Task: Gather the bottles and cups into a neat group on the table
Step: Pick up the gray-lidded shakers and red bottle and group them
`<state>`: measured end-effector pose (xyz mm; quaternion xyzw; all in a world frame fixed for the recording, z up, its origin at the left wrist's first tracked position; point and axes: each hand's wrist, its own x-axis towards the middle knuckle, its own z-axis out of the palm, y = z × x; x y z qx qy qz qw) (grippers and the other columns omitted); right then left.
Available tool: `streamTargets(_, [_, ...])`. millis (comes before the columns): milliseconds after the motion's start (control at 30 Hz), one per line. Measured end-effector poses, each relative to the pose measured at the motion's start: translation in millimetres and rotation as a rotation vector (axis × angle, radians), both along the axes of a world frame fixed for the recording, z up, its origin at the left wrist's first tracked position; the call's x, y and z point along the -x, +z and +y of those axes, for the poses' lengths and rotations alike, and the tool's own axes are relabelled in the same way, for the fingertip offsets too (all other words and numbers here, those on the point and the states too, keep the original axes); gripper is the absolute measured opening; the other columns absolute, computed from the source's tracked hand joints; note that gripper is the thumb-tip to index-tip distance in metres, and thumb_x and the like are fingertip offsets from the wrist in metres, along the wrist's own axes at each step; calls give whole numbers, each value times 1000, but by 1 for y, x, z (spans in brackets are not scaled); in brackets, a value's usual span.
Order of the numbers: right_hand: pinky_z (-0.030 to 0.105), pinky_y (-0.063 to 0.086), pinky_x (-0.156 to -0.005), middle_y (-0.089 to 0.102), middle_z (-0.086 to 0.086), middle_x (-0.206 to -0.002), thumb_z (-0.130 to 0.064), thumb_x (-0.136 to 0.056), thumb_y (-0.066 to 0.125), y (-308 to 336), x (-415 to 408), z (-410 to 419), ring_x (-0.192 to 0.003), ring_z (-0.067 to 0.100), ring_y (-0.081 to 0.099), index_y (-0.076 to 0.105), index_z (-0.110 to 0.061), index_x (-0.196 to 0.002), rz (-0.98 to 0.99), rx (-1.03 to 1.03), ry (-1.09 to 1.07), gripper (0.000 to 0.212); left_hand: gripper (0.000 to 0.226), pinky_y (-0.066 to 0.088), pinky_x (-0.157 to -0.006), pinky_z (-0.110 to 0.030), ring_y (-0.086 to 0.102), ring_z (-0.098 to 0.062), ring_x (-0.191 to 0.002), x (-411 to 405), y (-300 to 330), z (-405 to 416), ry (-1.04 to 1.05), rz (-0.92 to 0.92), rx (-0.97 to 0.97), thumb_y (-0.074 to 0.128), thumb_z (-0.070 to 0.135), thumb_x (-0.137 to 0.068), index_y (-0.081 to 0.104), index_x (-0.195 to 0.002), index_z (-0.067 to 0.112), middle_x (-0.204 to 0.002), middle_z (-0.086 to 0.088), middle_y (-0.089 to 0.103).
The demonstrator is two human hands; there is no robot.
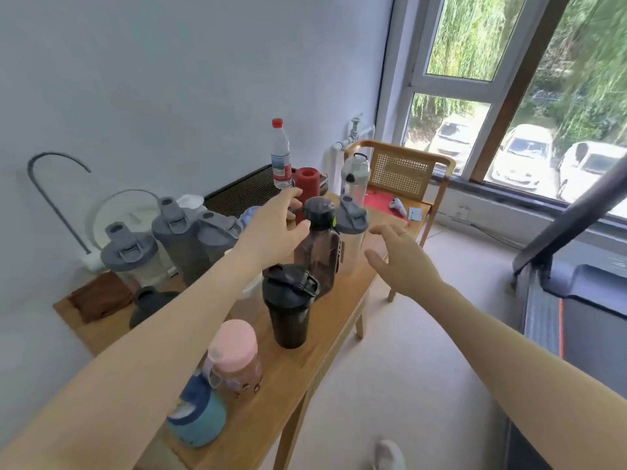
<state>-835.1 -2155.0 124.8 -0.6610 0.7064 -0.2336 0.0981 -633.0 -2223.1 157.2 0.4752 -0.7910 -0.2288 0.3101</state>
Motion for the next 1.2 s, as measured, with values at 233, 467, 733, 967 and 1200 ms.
streamTargets(233, [43,30,-109,33,10,-148,-42,-79,66,-14,67,-129,-137,28,31,26,-15,-142,-77,-118,184,79,72,36,-103,-32,42,-17,-125,46,-21,-61,-23,-113,-29,68,37,-79,31,-139,26,-140,-1,38])
streamTargets(467, [41,33,-106,24,6,-155,-49,-68,74,-31,91,-216,-138,28,32,6,-23,-148,22,-319,531,108,86,39,-98,-34,37,-13,-128,80,-35,-74,237,-248,-112,70,52,-70,24,-140,34,-144,5,28])
streamTargets(733, [45,33,-111,23,0,-152,-44,-56,83,-63,106,-247,-136,20,30,5,-32,-145,-88,-335,804,119,66,35,-80,-25,50,-16,-109,107,-42,-74,509,-299,-105,72,48,-68,44,-124,28,-126,3,51])
streamTargets(967, [37,47,-93,45,0,-133,-46,-53,79,-71,119,-254,-117,20,50,23,-30,-138,-151,-157,798,103,63,36,-80,-25,51,-11,-100,119,-36,-69,501,-330,-180,71,54,-67,46,-118,28,-117,7,53])
streamTargets(1200, [-3,39,-74,44,-32,-103,-20,-62,84,44,116,-283,-89,-17,51,34,-25,-131,-563,160,767,85,63,34,-95,-24,45,-8,-115,110,-5,-100,511,41,-344,54,46,-85,29,-139,29,-135,3,47])
